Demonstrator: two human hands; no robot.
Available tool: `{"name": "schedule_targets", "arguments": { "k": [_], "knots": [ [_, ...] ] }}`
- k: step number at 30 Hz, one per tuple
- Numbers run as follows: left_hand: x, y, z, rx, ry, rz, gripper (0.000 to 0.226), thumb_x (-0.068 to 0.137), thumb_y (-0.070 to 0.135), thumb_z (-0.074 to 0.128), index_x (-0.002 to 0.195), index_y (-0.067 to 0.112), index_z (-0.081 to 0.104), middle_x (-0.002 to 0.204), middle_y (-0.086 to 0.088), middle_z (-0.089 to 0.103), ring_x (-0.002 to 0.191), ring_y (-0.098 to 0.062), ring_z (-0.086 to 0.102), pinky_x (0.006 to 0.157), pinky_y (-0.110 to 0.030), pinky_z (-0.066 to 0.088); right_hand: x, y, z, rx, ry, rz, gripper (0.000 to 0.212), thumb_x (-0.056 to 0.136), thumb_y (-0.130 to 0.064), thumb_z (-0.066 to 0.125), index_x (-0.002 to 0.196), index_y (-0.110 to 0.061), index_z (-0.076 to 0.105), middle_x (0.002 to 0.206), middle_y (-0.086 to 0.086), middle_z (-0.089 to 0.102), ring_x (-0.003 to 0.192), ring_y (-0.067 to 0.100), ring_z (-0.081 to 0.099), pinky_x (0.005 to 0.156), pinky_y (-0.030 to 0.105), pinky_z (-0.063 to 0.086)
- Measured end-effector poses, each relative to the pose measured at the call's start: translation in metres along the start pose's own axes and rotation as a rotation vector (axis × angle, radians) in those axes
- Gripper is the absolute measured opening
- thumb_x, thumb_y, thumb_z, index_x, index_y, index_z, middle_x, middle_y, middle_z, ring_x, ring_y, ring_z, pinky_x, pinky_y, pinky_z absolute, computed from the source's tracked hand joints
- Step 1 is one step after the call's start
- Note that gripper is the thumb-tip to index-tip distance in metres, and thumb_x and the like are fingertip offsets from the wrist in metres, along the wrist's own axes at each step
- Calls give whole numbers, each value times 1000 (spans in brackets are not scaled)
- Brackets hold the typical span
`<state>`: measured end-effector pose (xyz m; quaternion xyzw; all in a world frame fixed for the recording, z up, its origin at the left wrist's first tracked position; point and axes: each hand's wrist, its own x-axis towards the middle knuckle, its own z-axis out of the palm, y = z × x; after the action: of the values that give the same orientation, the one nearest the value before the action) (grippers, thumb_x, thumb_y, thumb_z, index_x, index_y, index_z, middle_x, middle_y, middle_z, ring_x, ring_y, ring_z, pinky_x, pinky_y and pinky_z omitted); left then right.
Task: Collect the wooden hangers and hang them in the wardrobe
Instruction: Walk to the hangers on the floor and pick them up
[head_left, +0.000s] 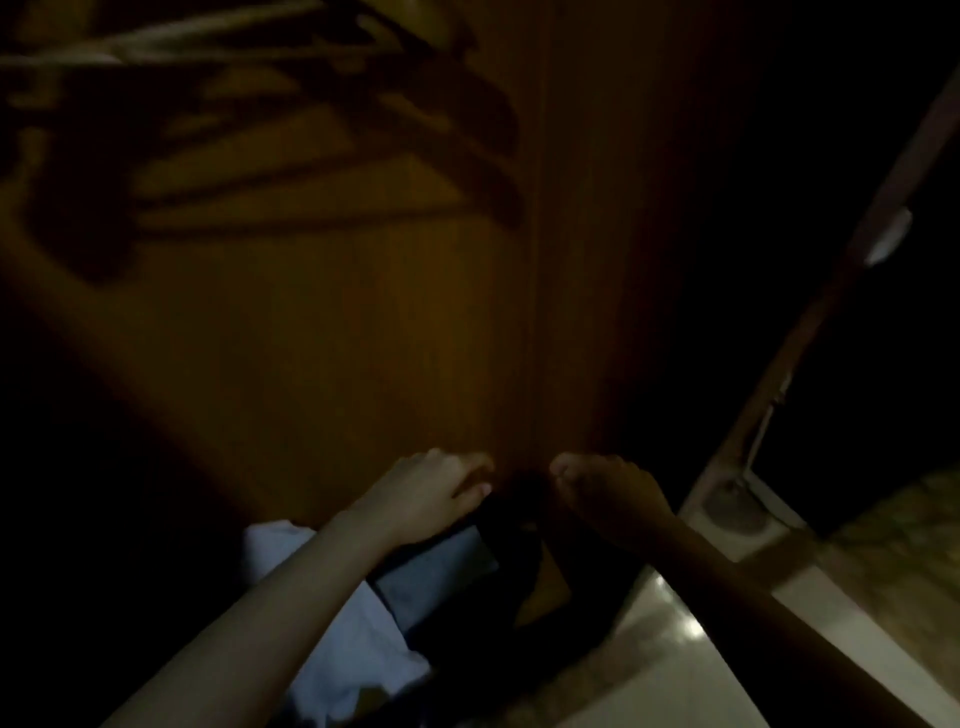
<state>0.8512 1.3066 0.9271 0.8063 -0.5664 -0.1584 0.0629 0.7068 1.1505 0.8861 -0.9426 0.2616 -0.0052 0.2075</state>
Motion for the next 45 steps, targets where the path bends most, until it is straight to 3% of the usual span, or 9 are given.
{"name": "schedule_targets", "arguments": {
  "k": [4,8,12,21,25,28,33,37,45],
  "knots": [
    [9,42,70,-139,-171,49,34,95,33,46,127,22,50,99,0,65,83,-14,59,74,-32,49,-64,64,44,52,-142,170,27,95,-30,43,118,-26,56,118,1,62,108,24,59,86,34,49],
    [6,86,138,-183,-295,54,33,96,33,46,124,19,52,98,-7,65,67,-7,49,58,-25,37,-141,122,75,109,-206,326,24,95,-30,43,114,-26,58,110,-3,66,96,18,64,72,25,47],
    [0,129,196,-279,-394,-24,32,95,33,47,122,17,54,112,-7,64,92,-17,57,77,-27,47,-225,177,100,214,-252,521,28,95,-30,43,118,-25,58,114,-1,65,100,19,63,73,24,42],
    [-45,230,327,-346,-666,-224,12,95,17,47,89,19,57,92,-5,57,97,-25,55,83,-34,49,-442,272,153,507,-328,999,29,95,-26,45,117,-16,59,113,9,65,95,24,62,78,30,46],
    [-57,260,367,-269,-804,-285,38,98,24,44,131,5,46,135,-15,48,122,-29,48,87,-27,39,-513,294,172,657,-287,1191,28,94,-19,45,115,-8,61,108,17,66,85,25,61,81,35,51],
    [-46,282,385,-219,-868,-274,37,98,27,42,127,5,49,134,-17,51,118,-29,51,92,-32,42,-554,303,184,718,-277,1303,27,94,-14,46,114,-2,61,110,20,65,84,24,58,78,32,48],
    [5,326,401,-202,-901,-179,34,98,25,41,121,5,56,125,-15,58,112,-26,55,86,-27,41,-592,314,196,870,-255,1496,26,92,-5,46,99,13,62,96,31,65,70,29,58,65,34,51],
    [59,355,406,-154,-933,-120,33,97,23,43,119,3,58,123,-16,60,112,-26,56,85,-25,40,-586,337,192,928,-251,1583,18,92,-6,47,82,-1,61,75,14,60,58,17,53,46,17,41],
    [191,416,394,-33,-966,-13,32,98,21,41,119,2,57,121,-17,59,110,-28,56,84,-27,40,-491,437,133,972,-85,1556,24,93,-9,45,105,4,61,84,15,63,74,25,60,72,36,53]
  ]
}}
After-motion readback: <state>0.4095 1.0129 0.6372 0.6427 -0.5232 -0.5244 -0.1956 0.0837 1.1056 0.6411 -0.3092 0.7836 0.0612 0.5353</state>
